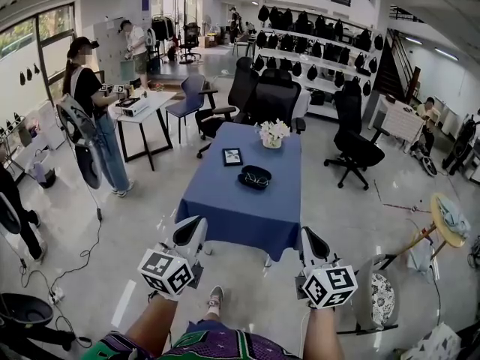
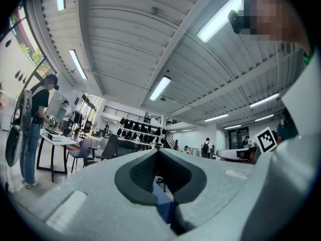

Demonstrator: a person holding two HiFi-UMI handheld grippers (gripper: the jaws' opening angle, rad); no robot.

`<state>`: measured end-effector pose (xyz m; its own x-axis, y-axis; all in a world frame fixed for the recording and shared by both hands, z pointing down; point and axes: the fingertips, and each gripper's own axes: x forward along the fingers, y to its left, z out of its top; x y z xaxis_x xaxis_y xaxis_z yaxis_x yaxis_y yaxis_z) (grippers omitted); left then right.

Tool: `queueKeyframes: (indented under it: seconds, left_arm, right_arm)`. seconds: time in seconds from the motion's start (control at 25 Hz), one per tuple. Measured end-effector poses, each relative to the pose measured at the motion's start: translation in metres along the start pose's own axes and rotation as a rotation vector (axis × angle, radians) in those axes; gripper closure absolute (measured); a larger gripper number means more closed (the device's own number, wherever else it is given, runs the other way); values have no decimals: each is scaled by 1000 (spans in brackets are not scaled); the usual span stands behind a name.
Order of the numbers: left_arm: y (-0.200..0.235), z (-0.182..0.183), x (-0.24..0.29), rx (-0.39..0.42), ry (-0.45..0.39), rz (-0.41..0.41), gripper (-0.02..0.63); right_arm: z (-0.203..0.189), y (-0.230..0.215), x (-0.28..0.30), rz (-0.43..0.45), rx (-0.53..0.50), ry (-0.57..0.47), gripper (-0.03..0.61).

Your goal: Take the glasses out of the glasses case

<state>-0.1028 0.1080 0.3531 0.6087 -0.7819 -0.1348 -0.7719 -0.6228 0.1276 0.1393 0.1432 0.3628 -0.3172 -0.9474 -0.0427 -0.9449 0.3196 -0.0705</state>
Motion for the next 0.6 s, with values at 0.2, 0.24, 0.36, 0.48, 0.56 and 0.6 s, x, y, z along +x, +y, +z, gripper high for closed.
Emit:
queueKeyframes:
  seconds: [0.2,0.24,0.36,0.48,0.56,0.6]
  left_arm:
    - [-3,-5,-2,17,26,-3,597]
    - [-3,-7,-2,20,31,3,597]
    - [-1,-12,-1,20,46,14,597]
    - [4,-16,-2,24,62,29,597]
    - [8,-14,1,24,64,37,597]
    - [10,-14,4,25,65,38,597]
  right_arm:
    - [0,-19,-9,-46,20,-6,577]
    - [-1,-23,-11,-53,24,-8,577]
    - [-4,-34,-11,-69,40,-8,577]
    - [-11,-35,-6,-70,58,1,577]
    - [-13,-35,1,-62,70,5,577]
    - [-15,-36,5,-56,79,7,577]
